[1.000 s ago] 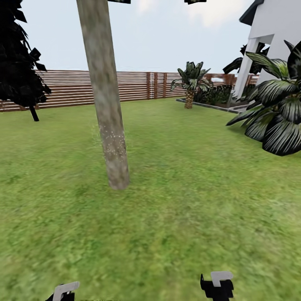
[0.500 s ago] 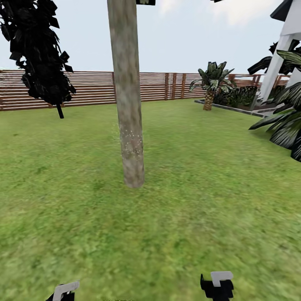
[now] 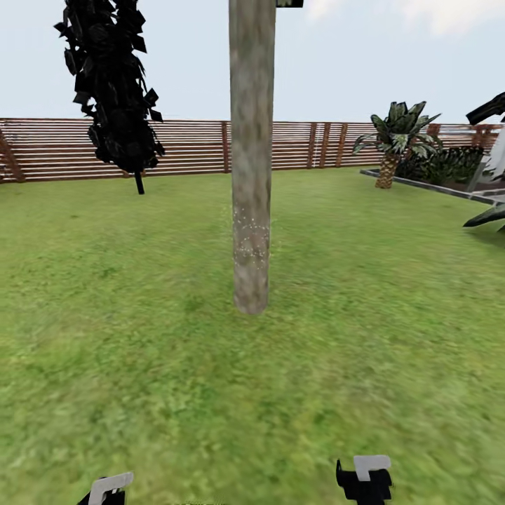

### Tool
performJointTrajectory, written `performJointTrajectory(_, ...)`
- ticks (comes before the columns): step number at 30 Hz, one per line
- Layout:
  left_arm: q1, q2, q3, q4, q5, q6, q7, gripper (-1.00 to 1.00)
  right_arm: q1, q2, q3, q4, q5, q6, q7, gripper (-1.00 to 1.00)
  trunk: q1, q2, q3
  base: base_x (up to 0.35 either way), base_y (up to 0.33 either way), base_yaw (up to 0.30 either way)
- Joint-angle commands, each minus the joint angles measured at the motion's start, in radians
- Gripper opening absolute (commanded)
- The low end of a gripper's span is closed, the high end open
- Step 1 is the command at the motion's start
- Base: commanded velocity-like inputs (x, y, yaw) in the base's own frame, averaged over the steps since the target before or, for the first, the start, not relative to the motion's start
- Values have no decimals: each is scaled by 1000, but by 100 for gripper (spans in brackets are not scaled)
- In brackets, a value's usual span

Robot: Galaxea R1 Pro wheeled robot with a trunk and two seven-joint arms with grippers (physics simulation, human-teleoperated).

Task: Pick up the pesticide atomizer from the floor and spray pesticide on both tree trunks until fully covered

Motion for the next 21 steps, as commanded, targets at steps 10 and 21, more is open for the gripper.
performJointTrajectory(10,-1,0,4,2,-11,-4,6,-100,0,0,9,0,-9,-3,-2,100,0,0,-1,0,0,279)
performJointTrajectory(21,-1,0,4,2,-11,-4,6,-100,0,0,9,0,-9,-3,-2,100,0,0,-1,0,0,279)
